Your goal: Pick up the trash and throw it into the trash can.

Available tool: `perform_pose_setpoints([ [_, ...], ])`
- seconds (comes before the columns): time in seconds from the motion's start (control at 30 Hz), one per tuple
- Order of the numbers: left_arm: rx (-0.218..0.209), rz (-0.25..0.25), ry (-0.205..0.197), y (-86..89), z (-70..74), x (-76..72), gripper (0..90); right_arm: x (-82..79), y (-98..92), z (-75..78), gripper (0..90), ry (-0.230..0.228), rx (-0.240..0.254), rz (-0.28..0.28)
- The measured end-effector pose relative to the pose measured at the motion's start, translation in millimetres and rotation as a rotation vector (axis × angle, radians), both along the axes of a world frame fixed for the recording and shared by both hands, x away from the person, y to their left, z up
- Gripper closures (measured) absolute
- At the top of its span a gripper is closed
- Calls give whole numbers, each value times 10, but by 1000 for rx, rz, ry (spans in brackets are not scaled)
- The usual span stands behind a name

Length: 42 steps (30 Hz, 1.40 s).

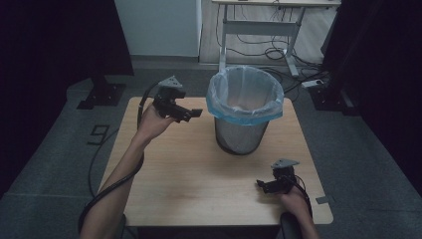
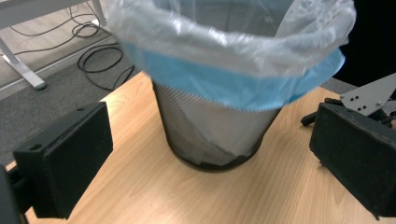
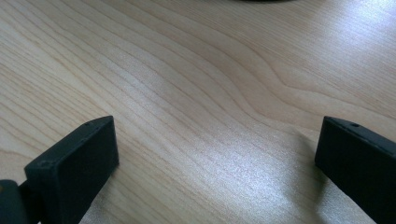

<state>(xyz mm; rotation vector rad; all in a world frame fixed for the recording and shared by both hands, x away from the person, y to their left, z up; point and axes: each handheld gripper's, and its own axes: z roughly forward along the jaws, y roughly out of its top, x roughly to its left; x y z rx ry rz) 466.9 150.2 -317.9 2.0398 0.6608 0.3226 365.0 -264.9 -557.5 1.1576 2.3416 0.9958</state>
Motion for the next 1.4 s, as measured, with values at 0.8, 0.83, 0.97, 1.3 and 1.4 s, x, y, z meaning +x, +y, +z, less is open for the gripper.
perform_pose_setpoints([
  [0.8,9,79,-10,650,-631,-464,0,-1,1,-1,0,-1,1,-1],
  [0.83,8,85,-9,681,-669,-482,0,-1,1,0,0,0,1,0],
  [0.97,-1,105,-2,770,-783,-533,0,-1,1,-1,0,1,2,-1],
  [1.3,-22,173,-3,989,-1172,-701,0,-2,3,0,0,1,3,-3],
  [1.4,-19,185,4,1016,-1302,-741,0,-2,3,0,0,1,3,-2],
])
